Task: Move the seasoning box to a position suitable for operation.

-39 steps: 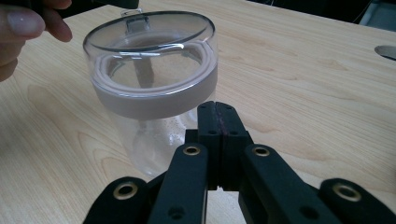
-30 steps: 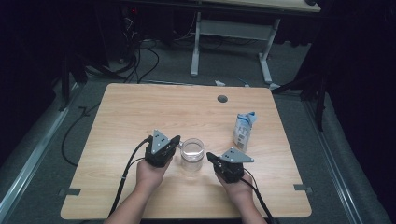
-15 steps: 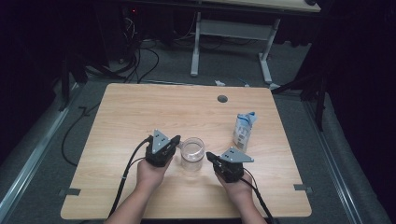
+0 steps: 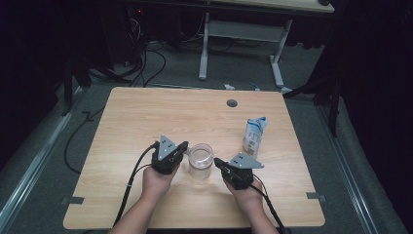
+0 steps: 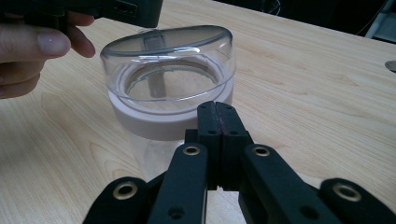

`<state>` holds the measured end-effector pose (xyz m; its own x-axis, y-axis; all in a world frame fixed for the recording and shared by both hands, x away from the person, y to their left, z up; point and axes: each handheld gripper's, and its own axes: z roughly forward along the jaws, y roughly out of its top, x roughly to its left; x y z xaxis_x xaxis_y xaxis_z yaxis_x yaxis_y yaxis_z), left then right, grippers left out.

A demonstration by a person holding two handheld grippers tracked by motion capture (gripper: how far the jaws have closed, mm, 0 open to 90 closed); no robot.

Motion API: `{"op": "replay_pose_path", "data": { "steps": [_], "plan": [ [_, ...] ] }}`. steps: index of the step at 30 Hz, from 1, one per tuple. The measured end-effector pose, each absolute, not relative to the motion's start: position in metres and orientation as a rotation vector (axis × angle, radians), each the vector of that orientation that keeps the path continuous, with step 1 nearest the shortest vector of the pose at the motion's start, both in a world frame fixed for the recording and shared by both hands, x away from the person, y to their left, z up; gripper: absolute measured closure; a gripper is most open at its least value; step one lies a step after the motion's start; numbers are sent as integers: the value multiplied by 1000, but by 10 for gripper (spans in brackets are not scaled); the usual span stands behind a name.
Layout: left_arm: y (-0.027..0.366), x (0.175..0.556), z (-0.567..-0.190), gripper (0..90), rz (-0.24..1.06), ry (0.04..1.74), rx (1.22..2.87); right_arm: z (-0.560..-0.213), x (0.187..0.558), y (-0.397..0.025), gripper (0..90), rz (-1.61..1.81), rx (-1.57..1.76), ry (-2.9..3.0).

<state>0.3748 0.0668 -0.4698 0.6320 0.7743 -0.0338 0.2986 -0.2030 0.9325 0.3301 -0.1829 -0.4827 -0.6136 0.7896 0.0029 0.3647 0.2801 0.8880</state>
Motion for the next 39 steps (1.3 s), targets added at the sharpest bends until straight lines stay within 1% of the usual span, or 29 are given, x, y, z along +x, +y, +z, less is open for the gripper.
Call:
{"op": "replay_pose_path", "data": {
  "steps": [6,10,11,15,20,23,24,25,28,30,34,35,36,37,38,39],
  "plan": [
    [68,375,-470,900,546,871,1775,-479,331,-180,897,1302,1026,2114],
    [76,369,-467,900,544,875,1746,-473,331,-178,897,1320,1012,2112],
    [82,366,-466,862,547,885,1740,-472,331,-177,897,1325,1009,2109],
    [90,359,-470,850,537,895,1752,-468,331,-177,897,1342,1008,2104],
    [95,351,-481,809,505,918,1766,-465,330,-177,897,1341,1006,2103],
    [97,348,-483,749,496,924,1767,-464,330,-176,897,1343,1008,2102],
    [97,343,-485,730,525,918,1781,-463,331,-176,897,1341,1006,2105],
    [97,343,-485,719,525,918,1781,-463,331,-176,897,1341,1006,2105],
    [95,338,-489,667,489,911,1805,-461,330,-174,897,1338,1005,2105],
    [94,336,-492,631,491,908,1823,-461,330,-174,897,1334,999,2105],
    [93,333,-496,624,479,899,1836,-461,329,-174,897,1333,998,2103],
    [93,332,-497,657,458,895,1838,-461,329,-174,897,1337,1000,2101],
    [93,331,-498,657,447,892,1838,-461,329,-174,897,1337,1000,2101],
    [92,329,-499,699,444,881,1839,-461,328,-174,897,1342,1003,2103],
    [91,328,-499,699,448,874,1839,-461,328,-174,897,1342,1003,2103],
    [91,327,-499,725,441,859,1840,-461,328,-172,897,1343,999,2100]
  ]
}}
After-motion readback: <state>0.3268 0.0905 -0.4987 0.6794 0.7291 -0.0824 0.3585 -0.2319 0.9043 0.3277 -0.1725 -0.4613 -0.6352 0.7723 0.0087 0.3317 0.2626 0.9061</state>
